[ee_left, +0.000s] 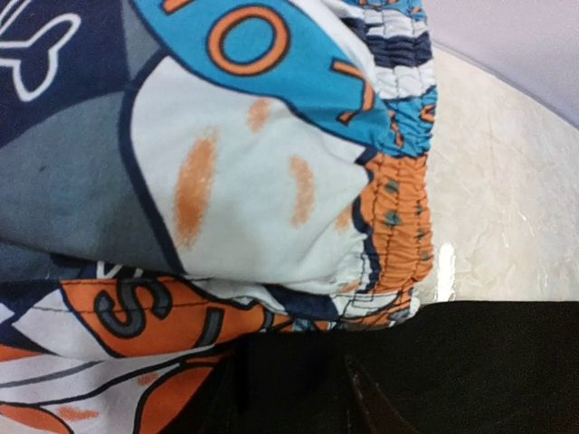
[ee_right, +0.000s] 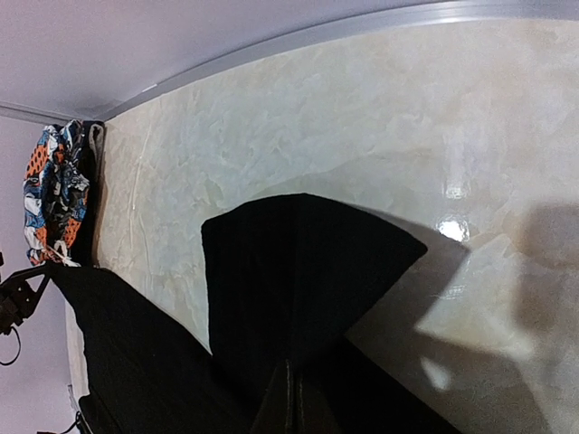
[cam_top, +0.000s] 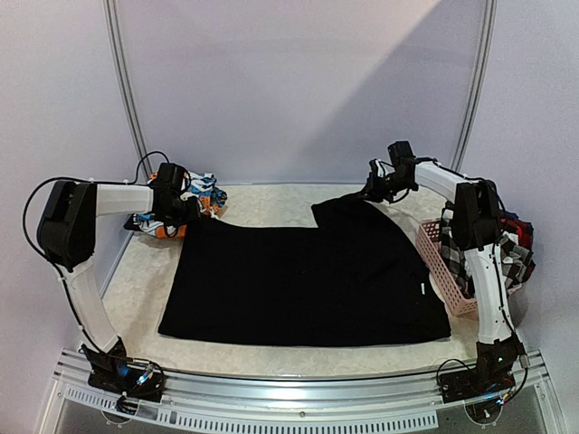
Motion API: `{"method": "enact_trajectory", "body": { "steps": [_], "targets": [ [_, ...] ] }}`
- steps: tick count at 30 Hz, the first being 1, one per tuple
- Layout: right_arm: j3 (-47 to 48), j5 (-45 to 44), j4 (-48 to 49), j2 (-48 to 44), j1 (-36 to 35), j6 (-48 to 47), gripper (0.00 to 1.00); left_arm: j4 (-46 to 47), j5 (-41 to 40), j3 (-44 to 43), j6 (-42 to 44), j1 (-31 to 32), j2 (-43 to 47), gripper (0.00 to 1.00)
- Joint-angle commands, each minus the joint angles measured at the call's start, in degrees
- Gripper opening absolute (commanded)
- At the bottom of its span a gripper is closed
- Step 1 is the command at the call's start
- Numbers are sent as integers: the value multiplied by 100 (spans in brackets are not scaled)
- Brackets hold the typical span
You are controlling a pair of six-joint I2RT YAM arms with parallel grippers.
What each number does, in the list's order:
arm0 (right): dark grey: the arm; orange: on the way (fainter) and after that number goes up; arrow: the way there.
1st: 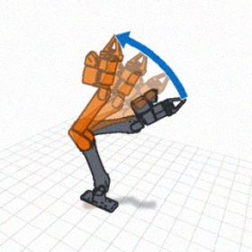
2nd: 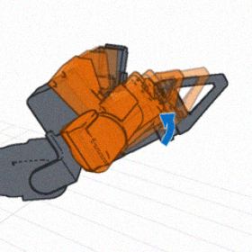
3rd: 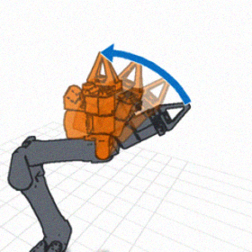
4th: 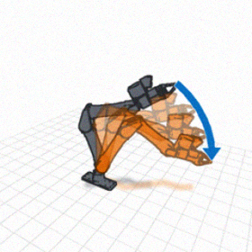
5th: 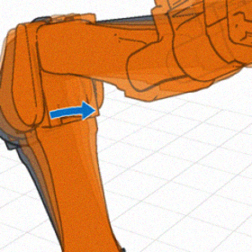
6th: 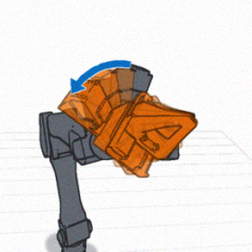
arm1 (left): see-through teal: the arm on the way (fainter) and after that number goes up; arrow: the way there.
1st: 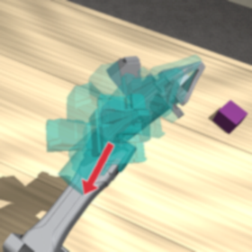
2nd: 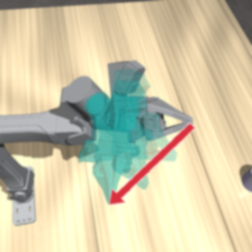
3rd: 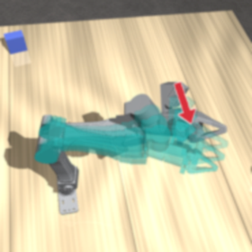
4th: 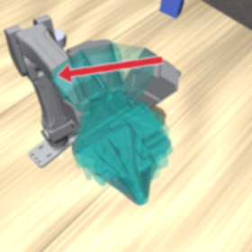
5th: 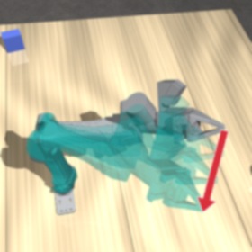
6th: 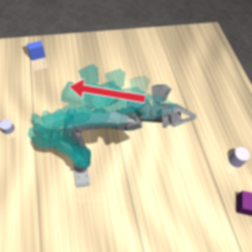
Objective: Fold and stack the mixed laundry pile
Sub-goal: Pick up the 1/3-folded T-shirt from the center of the board.
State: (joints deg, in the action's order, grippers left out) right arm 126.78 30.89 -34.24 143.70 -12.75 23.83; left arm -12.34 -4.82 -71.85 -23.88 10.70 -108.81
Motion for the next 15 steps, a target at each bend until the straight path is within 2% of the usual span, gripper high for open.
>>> {"method": "enact_trajectory", "body": {
  "steps": [1, 7, 10, 12, 15],
  "targets": [
    [-73, -40, -29, -325, -44, -81, 0, 20, 247, -246, 59, -54, -299, 34],
    [-99, -74, -80, -372, -52, -117, 0, 125, 323, -145, -37, -44, -274, 23],
    [-124, -75, -84, -411, -57, -125, 0, 128, 279, -74, -51, -42, -203, 13],
    [-167, -83, -72, -443, -59, -123, 0, 133, 241, -30, -63, -42, -150, 0],
    [-193, -90, -67, -481, -63, -129, 0, 174, 211, 53, -90, -44, -45, 0]
  ]
}}
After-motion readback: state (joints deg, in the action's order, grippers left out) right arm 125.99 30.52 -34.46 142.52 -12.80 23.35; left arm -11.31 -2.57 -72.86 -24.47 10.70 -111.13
